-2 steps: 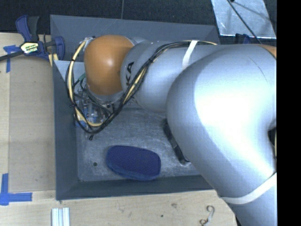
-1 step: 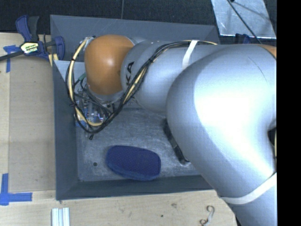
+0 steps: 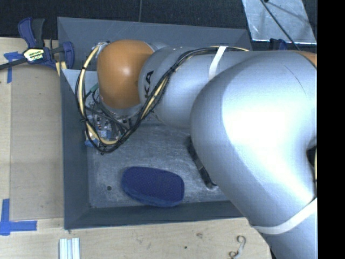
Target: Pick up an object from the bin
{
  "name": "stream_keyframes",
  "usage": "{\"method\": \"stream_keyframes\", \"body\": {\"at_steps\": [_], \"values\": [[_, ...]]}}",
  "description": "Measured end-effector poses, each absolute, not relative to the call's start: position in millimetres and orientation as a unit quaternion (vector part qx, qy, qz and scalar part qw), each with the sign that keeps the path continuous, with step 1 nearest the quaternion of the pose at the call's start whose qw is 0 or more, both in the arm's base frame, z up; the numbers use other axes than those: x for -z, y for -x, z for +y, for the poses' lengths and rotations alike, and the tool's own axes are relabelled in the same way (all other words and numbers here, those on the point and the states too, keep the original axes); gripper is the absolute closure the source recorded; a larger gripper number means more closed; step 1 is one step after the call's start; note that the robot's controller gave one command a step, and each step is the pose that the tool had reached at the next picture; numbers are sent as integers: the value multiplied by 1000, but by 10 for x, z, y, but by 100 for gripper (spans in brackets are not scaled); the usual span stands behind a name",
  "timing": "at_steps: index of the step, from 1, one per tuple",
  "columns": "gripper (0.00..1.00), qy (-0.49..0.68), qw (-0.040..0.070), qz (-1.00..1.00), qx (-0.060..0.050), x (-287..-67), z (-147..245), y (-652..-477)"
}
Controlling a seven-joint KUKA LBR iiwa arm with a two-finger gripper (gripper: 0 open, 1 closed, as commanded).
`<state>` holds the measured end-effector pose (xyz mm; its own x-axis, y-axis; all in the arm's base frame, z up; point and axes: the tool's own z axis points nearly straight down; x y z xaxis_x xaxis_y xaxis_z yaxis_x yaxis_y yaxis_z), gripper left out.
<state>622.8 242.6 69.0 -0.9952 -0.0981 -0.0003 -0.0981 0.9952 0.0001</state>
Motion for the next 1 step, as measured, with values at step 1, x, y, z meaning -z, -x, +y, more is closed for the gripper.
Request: {"method": "stream_keyframes", "body": {"at_steps": [1], "values": [[100,48,6,999,-2,-1491,2432,-6256]]}}
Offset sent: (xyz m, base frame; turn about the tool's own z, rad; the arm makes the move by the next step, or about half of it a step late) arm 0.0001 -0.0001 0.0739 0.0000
